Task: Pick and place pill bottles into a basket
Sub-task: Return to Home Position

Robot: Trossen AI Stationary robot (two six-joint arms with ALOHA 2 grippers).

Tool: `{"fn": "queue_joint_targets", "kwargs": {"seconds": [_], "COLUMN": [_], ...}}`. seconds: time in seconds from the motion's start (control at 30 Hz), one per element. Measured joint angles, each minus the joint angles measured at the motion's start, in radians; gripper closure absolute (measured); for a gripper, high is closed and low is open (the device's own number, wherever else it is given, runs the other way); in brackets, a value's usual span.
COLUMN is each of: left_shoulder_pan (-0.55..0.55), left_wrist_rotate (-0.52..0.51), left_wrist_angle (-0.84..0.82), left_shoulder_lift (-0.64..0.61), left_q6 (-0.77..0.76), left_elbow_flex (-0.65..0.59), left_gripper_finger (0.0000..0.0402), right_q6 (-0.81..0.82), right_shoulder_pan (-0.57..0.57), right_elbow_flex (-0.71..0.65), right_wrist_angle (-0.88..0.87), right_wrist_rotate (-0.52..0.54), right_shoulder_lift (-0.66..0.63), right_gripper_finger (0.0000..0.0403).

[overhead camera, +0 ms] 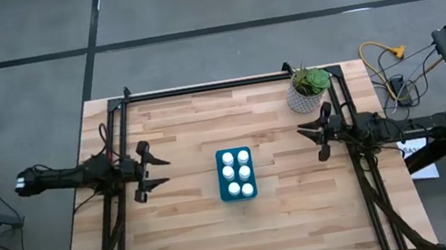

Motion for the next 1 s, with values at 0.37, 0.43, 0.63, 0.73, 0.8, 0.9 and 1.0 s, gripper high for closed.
{"fn": "queue_joint_targets", "kwargs": {"seconds": [0.37, 0.43, 0.63, 0.73, 0.8, 0.9, 1.0], "left_shoulder_pan": [0.0, 0.0, 0.0, 0.0, 0.0, 0.0, 0.0], "left_wrist_rotate": [0.0, 0.0, 0.0, 0.0, 0.0, 0.0, 0.0], "left_wrist_angle": [0.0, 0.0, 0.0, 0.0, 0.0, 0.0, 0.0], "left_shoulder_lift": [0.033, 0.038, 0.047, 0.045, 0.045, 0.046, 0.045], "left_q6": [0.0, 0.0, 0.0, 0.0, 0.0, 0.0, 0.0], "left_elbow_flex": [-0.001, -0.001, -0.001, -0.001, -0.001, -0.001, -0.001], "left_gripper_finger": [0.0183, 0.0183, 0.0183, 0.0183, 0.0183, 0.0183, 0.0183], "right_q6": [0.001, 0.001, 0.001, 0.003, 0.001, 0.002, 0.001], "right_shoulder_pan": [0.0, 0.0, 0.0, 0.0, 0.0, 0.0, 0.0], "right_elbow_flex": [0.0, 0.0, 0.0, 0.0, 0.0, 0.0, 0.0], "right_wrist_angle": [0.001, 0.001, 0.001, 0.001, 0.001, 0.001, 0.001], "right_wrist_rotate": [0.0, 0.0, 0.0, 0.0, 0.0, 0.0, 0.0], "right_shoulder_lift": [0.002, 0.002, 0.002, 0.002, 0.002, 0.002, 0.002], "right_gripper_finger": [0.0335, 0.0335, 0.0335, 0.0335, 0.0335, 0.0335, 0.0335]}}
